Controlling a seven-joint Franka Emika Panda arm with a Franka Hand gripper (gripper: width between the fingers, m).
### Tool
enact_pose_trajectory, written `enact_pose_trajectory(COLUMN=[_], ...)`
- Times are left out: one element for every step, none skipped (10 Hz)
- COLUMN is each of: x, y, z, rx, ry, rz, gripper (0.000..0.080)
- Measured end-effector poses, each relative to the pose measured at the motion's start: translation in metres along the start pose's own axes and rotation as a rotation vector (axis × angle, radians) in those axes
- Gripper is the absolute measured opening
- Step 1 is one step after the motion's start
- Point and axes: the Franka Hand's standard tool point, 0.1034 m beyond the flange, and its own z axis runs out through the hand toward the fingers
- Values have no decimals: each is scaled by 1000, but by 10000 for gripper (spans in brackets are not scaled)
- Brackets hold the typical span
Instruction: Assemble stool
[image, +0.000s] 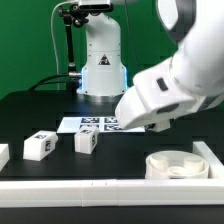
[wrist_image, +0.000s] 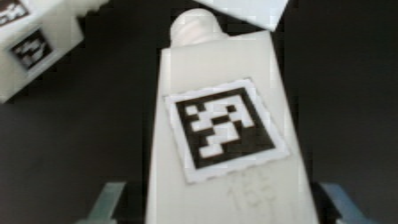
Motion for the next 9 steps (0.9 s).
enact_pose_trajectory(x=[-2, -2, 10, 7, 7, 13, 13, 12, 14], y=[1, 2, 6, 7, 8, 12, 13, 14, 13], z=[-15, -28, -33, -32, -32, -37, -37, -35, -42], rx=[-7, -15, -33, -44, -51, -67, -78, -83, -48], ry=[45, 80, 199, 265, 311, 409, 480, 512, 570], rz=[4, 6, 8, 11, 12, 15, 18, 19, 46], gripper=[328, 328, 328, 328, 328, 328, 328, 328, 328])
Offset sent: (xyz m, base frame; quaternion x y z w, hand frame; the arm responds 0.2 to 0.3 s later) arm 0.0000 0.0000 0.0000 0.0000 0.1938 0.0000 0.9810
